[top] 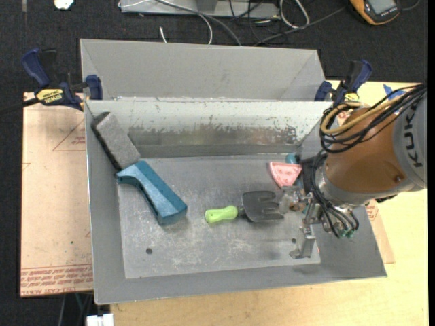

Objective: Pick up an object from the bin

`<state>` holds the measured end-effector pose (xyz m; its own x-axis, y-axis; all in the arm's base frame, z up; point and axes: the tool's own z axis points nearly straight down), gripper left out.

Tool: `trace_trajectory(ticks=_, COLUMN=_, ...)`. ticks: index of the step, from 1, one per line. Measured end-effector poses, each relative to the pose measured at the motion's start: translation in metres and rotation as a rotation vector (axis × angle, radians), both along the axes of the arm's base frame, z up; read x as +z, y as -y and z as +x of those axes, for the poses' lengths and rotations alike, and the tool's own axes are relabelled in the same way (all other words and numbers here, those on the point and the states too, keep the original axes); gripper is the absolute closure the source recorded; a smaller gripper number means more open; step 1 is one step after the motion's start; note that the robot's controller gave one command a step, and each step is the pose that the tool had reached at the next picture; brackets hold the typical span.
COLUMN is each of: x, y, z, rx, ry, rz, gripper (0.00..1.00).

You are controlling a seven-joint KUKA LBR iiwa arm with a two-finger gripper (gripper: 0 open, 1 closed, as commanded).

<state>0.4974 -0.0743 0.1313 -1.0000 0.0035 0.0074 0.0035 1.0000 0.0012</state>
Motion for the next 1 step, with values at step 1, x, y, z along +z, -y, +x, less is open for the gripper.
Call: trace_trajectory(ticks=1, x=0.004, y=-0.0001, z=0.0019, rx=0.003, ry=0.007, rz=-0.001, gripper=0.0)
